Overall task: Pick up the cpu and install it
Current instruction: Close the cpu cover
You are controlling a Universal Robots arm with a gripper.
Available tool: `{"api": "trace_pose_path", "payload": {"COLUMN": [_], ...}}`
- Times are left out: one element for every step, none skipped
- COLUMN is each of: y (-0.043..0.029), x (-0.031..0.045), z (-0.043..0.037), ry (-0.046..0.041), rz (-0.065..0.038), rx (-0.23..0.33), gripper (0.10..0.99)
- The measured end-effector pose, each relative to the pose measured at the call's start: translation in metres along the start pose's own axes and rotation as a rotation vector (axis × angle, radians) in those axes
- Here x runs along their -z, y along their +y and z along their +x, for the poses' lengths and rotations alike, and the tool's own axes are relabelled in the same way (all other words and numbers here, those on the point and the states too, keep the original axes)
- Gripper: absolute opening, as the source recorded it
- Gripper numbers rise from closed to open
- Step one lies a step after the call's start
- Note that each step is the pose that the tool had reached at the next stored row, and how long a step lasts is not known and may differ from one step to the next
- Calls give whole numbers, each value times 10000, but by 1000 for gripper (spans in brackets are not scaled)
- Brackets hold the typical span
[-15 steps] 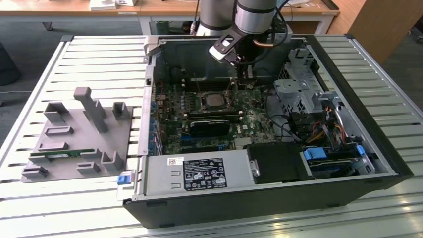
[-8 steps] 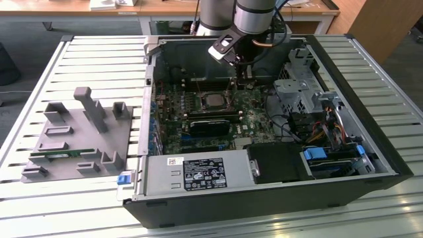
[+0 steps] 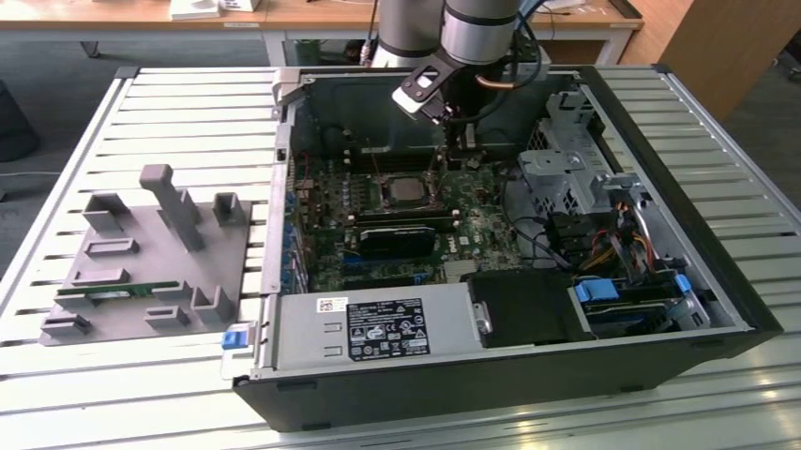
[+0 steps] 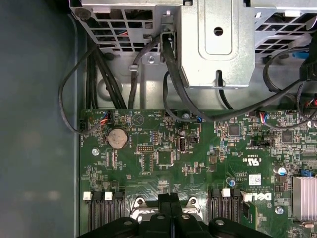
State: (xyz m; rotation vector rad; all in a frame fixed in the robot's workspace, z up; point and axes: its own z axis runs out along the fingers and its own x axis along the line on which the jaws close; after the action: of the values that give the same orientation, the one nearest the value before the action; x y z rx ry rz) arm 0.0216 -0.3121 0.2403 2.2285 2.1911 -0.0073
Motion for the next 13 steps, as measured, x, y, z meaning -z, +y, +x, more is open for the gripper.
{"api": "trace_pose_path", "payload": {"y": [-3,-7,-11,-15,-20,-27,-33,-39,-46,-55,-63,-71,-80], "x": [0,-1,-1,-1,-1,-1,-2,-2,-2,-3,-3,-3,-3], "z": [0,0,0,0,0,0,0,-1,-1,-1,-1,-1,-1], "ry": [1,1,0,0,0,0,0,0,0,1,1,1,0], "rz": [-1,-1,0,-1,0,0,0,0,0,-1,-1,0,0], "rx": [0,0,0,1,1,0,0,0,0,0,0,0,0], "gripper": [106,106,106,106,106,106,106,106,106,106,106,106,106]}}
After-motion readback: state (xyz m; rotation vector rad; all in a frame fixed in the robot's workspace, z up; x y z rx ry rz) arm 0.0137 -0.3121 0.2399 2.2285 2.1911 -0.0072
